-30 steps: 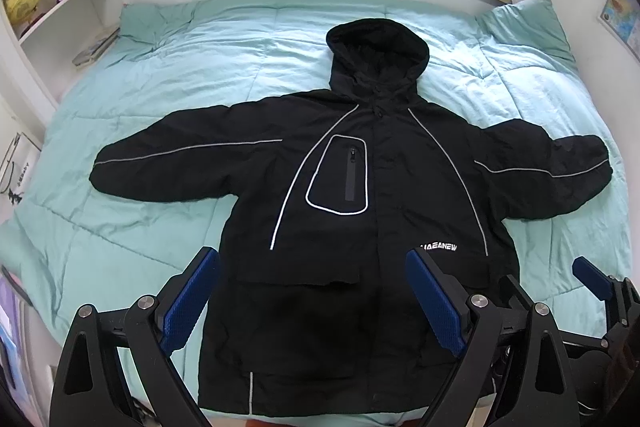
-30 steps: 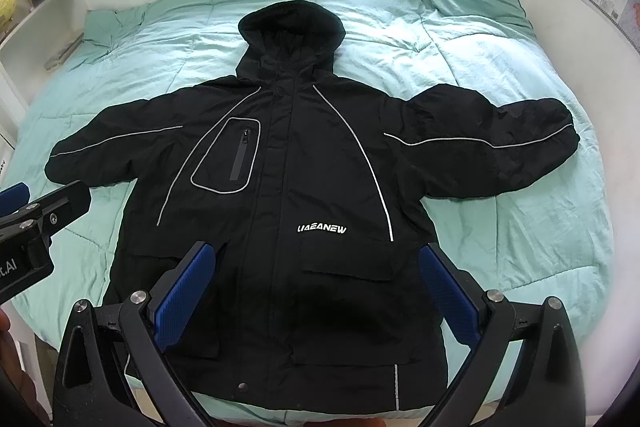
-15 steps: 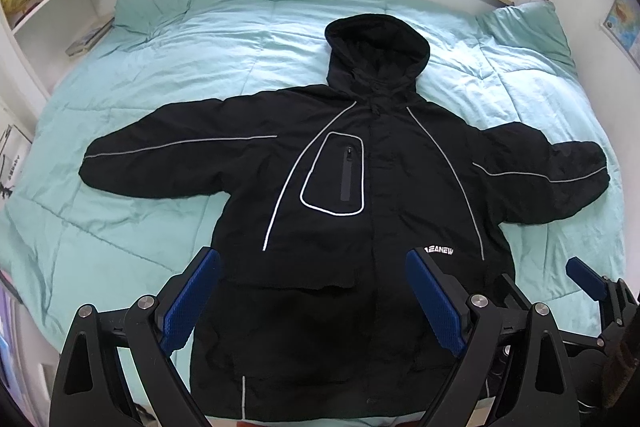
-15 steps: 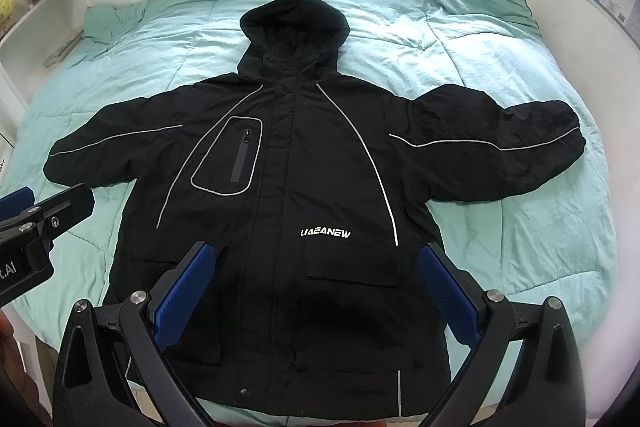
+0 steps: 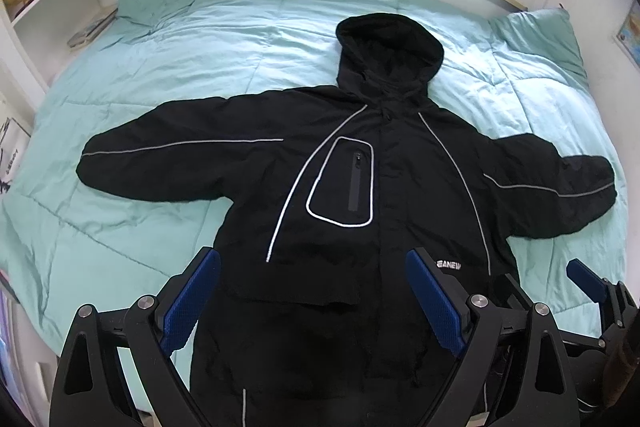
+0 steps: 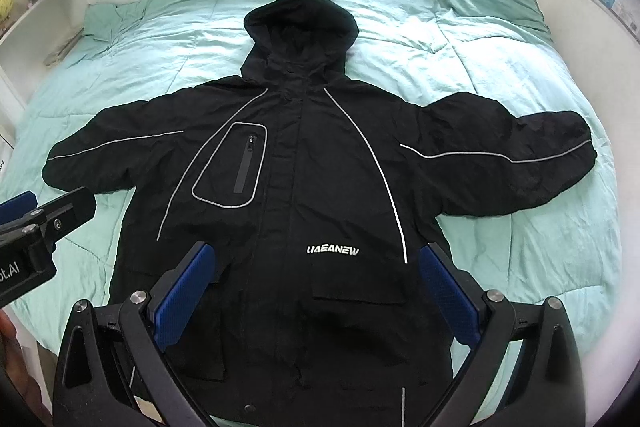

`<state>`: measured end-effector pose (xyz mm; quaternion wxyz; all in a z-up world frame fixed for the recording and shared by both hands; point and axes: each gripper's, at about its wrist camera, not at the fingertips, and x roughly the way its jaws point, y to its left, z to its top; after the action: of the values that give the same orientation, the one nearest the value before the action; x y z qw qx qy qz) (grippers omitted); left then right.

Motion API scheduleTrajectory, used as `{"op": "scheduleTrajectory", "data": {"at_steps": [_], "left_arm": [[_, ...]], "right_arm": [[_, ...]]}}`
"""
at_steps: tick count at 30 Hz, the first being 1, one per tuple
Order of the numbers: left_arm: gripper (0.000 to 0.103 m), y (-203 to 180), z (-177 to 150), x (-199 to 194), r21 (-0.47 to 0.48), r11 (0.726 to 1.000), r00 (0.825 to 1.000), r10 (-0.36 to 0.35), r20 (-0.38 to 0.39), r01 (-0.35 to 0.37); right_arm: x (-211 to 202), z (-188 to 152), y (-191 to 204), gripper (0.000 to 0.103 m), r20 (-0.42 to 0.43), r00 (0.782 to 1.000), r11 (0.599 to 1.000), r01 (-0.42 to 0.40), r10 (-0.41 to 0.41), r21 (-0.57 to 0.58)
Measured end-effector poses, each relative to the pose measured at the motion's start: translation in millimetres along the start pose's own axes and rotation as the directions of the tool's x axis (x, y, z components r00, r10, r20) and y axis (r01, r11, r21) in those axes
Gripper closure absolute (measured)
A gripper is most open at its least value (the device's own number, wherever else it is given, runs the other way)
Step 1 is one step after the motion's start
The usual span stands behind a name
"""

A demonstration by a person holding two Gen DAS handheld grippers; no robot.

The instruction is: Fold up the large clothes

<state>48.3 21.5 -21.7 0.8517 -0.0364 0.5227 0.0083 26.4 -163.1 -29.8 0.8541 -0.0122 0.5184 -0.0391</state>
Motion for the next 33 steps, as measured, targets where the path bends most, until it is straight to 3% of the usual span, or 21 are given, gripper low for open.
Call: {"op": "scheduleTrajectory", "data": {"at_steps": [10, 15, 19, 23, 27, 29, 33], "left_arm": [[0.009, 42.3, 15.1, 25.7, -0.082, 0.996, 0.999, -0.039, -0.012, 0.038], [0.009, 120.6, 21.3, 41.9, -0.224, 0.974, 0.998, 0.047, 0.033, -0.039], [0.009, 227.4, 18.3, 50.1, -0.41, 0.911, 0.989, 0.099, 0.11, -0.045], [0.009, 325.6, 11.7, 68.3, -0.538, 0.841, 0.981, 0.145, 0.13, -0.053], [0.009, 410.8, 9.5, 106.8, -0.64, 0.768, 0.988, 0.103, 0.119, -0.003], [0.009, 451.9, 11.4, 136.9, -0.696, 0.718, 0.99, 0.087, 0.11, 0.014], [0.01, 497.9, 18.8, 189.3, -0.742, 0.668, 0.992, 0.05, 0.118, 0.055]], "right_arm": [[26.4, 16.5, 28.1, 0.001, -0.038, 0.999, 0.999, -0.019, 0.018, -0.028], [47.2, 23.3, 49.6, 0.001, -0.076, 0.997, 0.999, -0.028, 0.025, -0.042], [71.5, 34.6, 76.8, 0.001, -0.116, 0.992, 0.996, -0.058, 0.05, -0.064], [97.4, 44.7, 117.8, 0.001, -0.152, 0.986, 0.987, -0.094, 0.073, -0.132], [121.3, 48.7, 157.5, 0.001, -0.188, 0.979, 0.967, -0.117, 0.074, -0.225], [133.9, 51.1, 176.5, 0.001, -0.207, 0.976, 0.953, -0.12, 0.062, -0.279], [151.2, 56.1, 199.7, 0.001, -0.219, 0.975, 0.928, -0.104, 0.025, -0.359]]}}
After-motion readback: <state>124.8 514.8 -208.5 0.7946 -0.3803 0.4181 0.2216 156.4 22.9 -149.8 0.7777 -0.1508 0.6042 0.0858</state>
